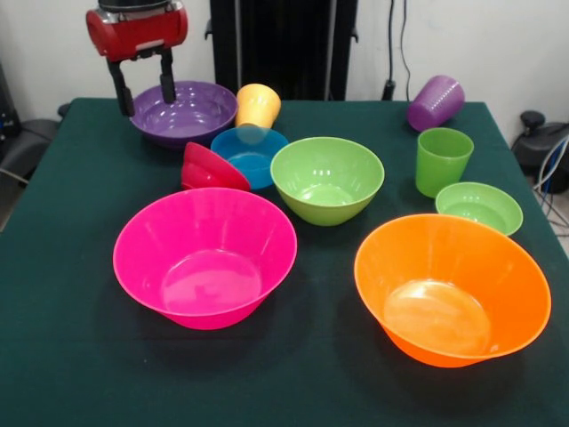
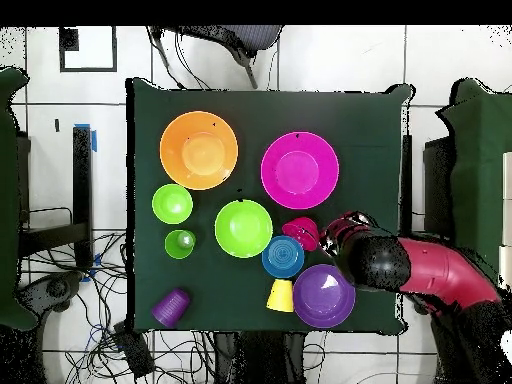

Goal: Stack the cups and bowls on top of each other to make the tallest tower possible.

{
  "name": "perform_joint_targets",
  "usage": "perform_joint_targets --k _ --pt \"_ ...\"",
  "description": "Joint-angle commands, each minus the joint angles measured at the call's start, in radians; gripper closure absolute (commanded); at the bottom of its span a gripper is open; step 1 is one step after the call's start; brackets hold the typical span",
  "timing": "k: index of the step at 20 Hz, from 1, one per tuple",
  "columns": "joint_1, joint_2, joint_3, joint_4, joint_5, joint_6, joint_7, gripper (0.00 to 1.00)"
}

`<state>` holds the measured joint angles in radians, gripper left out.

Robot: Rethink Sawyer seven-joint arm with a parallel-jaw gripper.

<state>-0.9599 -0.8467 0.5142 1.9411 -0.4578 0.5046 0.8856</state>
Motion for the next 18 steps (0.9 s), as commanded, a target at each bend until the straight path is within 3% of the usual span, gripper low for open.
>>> perform_joint_targets --k 1,7,18 --pt "-0.021 -0.017 0.085 0.152 0.012 0.06 -0.002 0.0" --pt "-0.051 0.007 0.143 0.193 0.013 0.019 0.011 0.0" --pt "-0.102 0.144 0.185 0.194 -0.006 0.03 0.004 0.0"
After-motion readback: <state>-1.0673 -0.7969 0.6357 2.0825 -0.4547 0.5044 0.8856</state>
